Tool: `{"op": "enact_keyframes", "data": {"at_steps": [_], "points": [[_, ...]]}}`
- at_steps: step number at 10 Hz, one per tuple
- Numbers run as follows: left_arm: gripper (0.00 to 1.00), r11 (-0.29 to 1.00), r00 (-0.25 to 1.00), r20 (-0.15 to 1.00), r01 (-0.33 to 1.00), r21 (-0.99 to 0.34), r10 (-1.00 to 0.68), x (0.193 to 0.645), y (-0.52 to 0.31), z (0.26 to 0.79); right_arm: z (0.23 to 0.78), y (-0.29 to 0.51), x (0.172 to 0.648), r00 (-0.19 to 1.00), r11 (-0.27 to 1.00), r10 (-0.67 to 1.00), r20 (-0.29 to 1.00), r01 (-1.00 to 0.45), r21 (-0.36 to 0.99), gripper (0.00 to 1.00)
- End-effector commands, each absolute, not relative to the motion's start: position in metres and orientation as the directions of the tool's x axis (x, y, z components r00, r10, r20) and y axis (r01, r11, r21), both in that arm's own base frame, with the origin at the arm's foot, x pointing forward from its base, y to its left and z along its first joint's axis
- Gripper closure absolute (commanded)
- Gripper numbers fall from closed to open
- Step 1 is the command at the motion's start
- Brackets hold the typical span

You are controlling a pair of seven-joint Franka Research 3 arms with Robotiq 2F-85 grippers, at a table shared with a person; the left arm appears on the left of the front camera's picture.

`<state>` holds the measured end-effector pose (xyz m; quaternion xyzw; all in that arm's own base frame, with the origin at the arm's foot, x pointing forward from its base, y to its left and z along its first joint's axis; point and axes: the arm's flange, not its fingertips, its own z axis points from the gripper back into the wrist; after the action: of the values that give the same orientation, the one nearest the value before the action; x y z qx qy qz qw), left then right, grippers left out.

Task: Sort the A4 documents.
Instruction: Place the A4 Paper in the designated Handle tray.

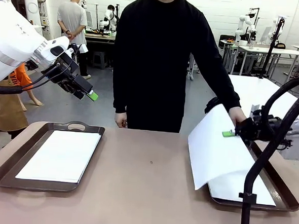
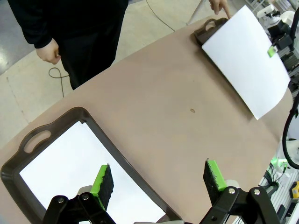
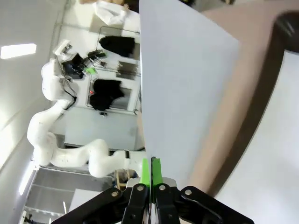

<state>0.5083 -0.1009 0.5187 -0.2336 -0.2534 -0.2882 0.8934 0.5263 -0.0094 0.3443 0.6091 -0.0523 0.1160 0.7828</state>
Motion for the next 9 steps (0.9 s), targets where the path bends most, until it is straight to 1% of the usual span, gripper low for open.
{"op": "enact_keyframes", "data": {"at_steps": [1,2,5,7,9], "points": [[0.00,0.728,0.703,0.593,0.631,-0.267,-0.392,0.508,-0.100,0.519,0.339,-0.010,0.515,0.950,0.349,0.195,0.243,-0.298,0.888,0.99],[0.00,0.728,0.703,0.593,0.631,-0.267,-0.392,0.508,-0.100,0.519,0.334,-0.019,0.515,0.941,0.406,0.218,0.258,-0.328,0.853,0.99],[0.00,0.728,0.703,0.593,0.631,-0.267,-0.392,0.508,-0.100,0.519,0.327,-0.054,0.518,0.937,0.545,0.224,0.270,-0.350,0.762,0.99],[0.00,0.728,0.703,0.593,0.631,-0.267,-0.392,0.508,-0.100,0.519,0.327,-0.075,0.521,0.932,0.609,0.197,0.305,-0.360,0.706,0.99],[0.00,0.728,0.703,0.593,0.631,-0.267,-0.392,0.508,-0.100,0.519,0.323,-0.087,0.521,0.928,0.635,0.181,0.325,-0.362,0.682,0.99]]}}
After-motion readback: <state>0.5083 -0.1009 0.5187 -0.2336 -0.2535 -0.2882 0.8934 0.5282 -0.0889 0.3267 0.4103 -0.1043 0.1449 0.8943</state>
